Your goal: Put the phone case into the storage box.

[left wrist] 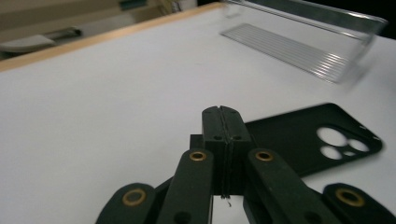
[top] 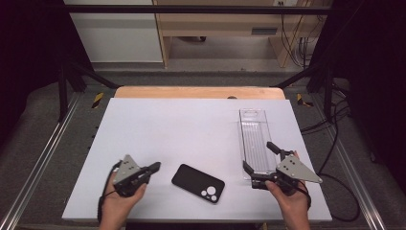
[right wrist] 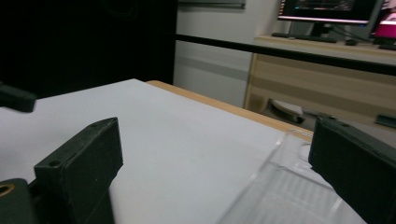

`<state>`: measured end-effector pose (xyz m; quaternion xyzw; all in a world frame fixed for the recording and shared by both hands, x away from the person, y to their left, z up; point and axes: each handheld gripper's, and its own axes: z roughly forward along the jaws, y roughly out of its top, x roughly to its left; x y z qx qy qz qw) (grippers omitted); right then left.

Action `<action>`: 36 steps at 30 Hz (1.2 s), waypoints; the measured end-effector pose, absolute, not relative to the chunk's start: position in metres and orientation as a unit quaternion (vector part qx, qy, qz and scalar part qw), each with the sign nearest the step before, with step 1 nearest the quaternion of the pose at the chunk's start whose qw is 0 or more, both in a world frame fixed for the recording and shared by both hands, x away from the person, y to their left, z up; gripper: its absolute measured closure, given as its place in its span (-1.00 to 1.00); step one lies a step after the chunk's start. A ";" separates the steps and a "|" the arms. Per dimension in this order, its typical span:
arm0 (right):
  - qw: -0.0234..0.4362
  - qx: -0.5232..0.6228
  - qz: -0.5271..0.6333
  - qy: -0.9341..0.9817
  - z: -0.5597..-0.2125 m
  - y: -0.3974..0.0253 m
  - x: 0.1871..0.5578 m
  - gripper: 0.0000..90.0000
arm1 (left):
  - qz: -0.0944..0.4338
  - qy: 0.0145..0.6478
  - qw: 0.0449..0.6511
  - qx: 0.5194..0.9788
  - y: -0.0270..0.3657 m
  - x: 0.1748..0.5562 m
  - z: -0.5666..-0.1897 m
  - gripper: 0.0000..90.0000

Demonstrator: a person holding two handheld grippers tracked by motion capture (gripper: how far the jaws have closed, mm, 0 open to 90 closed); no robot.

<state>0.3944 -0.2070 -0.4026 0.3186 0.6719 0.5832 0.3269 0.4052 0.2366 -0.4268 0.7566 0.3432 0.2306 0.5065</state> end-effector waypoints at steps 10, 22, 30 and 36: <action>0.275 0.257 0.577 0.725 -0.403 -0.155 0.386 -0.94 | 0.286 0.398 0.536 0.688 0.288 0.405 -0.433 0.42; 0.201 0.220 0.503 0.811 -0.427 -0.097 0.404 -0.91 | 0.296 0.426 0.547 0.657 0.296 0.390 -0.439 -0.67; 0.169 0.234 0.487 0.824 -0.444 -0.097 0.404 -0.89 | 0.293 0.427 0.558 0.649 0.303 0.395 -0.440 -0.87; 0.149 0.229 0.461 0.844 -0.456 -0.094 0.404 -0.89 | 0.295 0.423 0.555 0.652 0.302 0.396 -0.441 -0.86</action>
